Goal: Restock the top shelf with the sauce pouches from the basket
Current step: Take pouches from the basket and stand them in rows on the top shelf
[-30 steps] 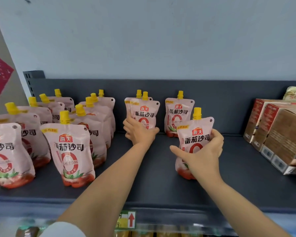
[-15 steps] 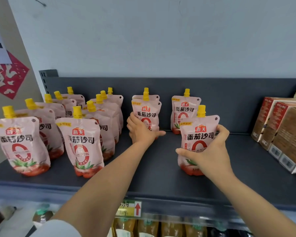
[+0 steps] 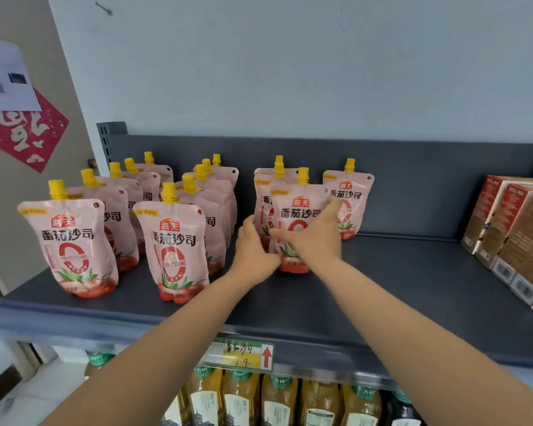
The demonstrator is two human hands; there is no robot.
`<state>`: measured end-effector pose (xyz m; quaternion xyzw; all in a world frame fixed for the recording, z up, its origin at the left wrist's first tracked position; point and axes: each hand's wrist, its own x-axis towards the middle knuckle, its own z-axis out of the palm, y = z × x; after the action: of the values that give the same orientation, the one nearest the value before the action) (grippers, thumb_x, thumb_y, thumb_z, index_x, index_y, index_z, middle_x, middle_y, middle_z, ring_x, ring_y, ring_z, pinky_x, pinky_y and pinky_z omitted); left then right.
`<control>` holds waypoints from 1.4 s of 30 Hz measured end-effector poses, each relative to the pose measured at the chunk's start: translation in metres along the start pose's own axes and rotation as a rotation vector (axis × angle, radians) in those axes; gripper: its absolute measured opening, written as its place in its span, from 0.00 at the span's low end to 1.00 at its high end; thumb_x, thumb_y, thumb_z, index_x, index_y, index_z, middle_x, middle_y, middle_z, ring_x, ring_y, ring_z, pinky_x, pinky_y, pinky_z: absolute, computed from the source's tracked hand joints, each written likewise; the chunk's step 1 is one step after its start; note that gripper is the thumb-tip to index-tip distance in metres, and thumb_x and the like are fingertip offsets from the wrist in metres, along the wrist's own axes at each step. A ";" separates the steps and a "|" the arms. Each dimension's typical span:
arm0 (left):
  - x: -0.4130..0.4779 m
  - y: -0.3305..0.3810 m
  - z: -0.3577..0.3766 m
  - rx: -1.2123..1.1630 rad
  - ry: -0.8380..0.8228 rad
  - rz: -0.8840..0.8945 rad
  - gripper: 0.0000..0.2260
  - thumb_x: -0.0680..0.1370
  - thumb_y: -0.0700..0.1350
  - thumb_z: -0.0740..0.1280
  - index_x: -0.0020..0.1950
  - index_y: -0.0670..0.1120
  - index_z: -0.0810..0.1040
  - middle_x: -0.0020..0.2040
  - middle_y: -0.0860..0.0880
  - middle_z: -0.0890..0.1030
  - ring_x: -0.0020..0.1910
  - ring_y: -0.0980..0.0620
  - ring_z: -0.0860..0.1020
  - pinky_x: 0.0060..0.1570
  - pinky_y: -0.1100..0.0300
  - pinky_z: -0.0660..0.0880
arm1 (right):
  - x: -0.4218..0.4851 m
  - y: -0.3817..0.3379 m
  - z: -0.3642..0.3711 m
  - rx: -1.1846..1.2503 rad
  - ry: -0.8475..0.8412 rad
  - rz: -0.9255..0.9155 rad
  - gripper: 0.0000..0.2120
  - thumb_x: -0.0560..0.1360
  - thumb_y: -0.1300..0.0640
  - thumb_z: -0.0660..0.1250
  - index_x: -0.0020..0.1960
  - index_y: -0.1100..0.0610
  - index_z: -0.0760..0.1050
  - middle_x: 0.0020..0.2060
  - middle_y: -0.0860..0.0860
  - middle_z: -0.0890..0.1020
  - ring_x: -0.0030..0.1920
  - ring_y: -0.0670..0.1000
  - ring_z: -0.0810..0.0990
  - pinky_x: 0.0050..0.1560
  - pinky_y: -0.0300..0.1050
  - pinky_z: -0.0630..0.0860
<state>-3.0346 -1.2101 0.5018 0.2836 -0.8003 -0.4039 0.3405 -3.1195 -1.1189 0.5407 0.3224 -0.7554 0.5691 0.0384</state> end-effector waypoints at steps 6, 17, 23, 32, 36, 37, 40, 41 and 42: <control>0.007 -0.007 -0.010 0.090 -0.090 0.055 0.51 0.60 0.56 0.76 0.76 0.52 0.53 0.69 0.50 0.69 0.67 0.52 0.70 0.65 0.50 0.72 | 0.016 -0.005 0.048 -0.064 0.043 -0.003 0.45 0.60 0.45 0.80 0.66 0.53 0.56 0.59 0.52 0.74 0.59 0.56 0.76 0.52 0.54 0.78; 0.014 -0.011 -0.003 0.324 0.010 0.046 0.49 0.74 0.46 0.71 0.77 0.48 0.32 0.71 0.42 0.61 0.64 0.48 0.71 0.64 0.51 0.72 | 0.018 0.001 0.058 -0.050 -0.029 -0.066 0.50 0.61 0.42 0.78 0.71 0.56 0.52 0.63 0.54 0.70 0.61 0.55 0.74 0.54 0.57 0.78; 0.011 -0.005 0.008 0.260 0.024 0.081 0.48 0.70 0.44 0.75 0.77 0.49 0.43 0.67 0.42 0.64 0.62 0.47 0.72 0.60 0.50 0.75 | 0.016 0.013 0.038 -0.033 -0.112 -0.044 0.52 0.61 0.49 0.80 0.74 0.54 0.51 0.64 0.55 0.69 0.62 0.54 0.73 0.58 0.51 0.77; -0.005 0.019 -0.003 0.457 0.020 0.000 0.54 0.69 0.53 0.76 0.77 0.39 0.40 0.72 0.37 0.56 0.70 0.39 0.64 0.66 0.49 0.66 | -0.021 0.019 -0.029 -0.355 -0.208 -0.115 0.43 0.71 0.46 0.73 0.77 0.54 0.52 0.73 0.55 0.63 0.72 0.57 0.64 0.66 0.54 0.68; -0.035 0.040 -0.009 0.564 0.030 -0.015 0.52 0.66 0.66 0.72 0.76 0.40 0.50 0.71 0.38 0.60 0.69 0.38 0.65 0.65 0.47 0.67 | -0.050 0.016 -0.087 -0.637 -0.115 -0.223 0.37 0.74 0.41 0.67 0.75 0.55 0.57 0.68 0.55 0.68 0.65 0.58 0.68 0.60 0.53 0.71; -0.048 0.046 -0.008 0.610 0.010 0.005 0.53 0.65 0.71 0.68 0.77 0.43 0.49 0.72 0.39 0.59 0.70 0.38 0.63 0.65 0.46 0.66 | -0.059 0.015 -0.102 -0.681 -0.090 -0.248 0.37 0.73 0.40 0.66 0.75 0.55 0.58 0.68 0.55 0.68 0.65 0.58 0.69 0.60 0.52 0.71; -0.086 0.064 -0.002 0.770 0.000 0.156 0.54 0.64 0.79 0.57 0.78 0.45 0.47 0.77 0.40 0.56 0.73 0.39 0.60 0.66 0.45 0.65 | -0.083 0.017 -0.144 -0.794 -0.011 -0.274 0.37 0.73 0.38 0.65 0.75 0.54 0.58 0.68 0.55 0.68 0.65 0.59 0.69 0.59 0.53 0.71; -0.096 0.069 0.001 0.804 0.011 0.221 0.54 0.64 0.79 0.55 0.78 0.45 0.48 0.77 0.40 0.56 0.74 0.39 0.59 0.67 0.44 0.64 | -0.091 0.019 -0.156 -0.821 0.009 -0.262 0.37 0.74 0.38 0.64 0.76 0.53 0.58 0.68 0.55 0.68 0.65 0.59 0.69 0.59 0.54 0.71; -0.105 0.073 0.003 0.819 0.019 0.286 0.54 0.64 0.80 0.53 0.78 0.44 0.50 0.77 0.40 0.57 0.74 0.38 0.59 0.68 0.43 0.63 | -0.100 0.020 -0.167 -0.843 0.026 -0.247 0.37 0.74 0.38 0.64 0.76 0.53 0.57 0.69 0.55 0.68 0.65 0.60 0.69 0.60 0.54 0.71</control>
<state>-2.9865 -1.0943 0.5285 0.2852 -0.9226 0.0009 0.2596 -3.1029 -0.9242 0.5398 0.3592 -0.8769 0.2065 0.2437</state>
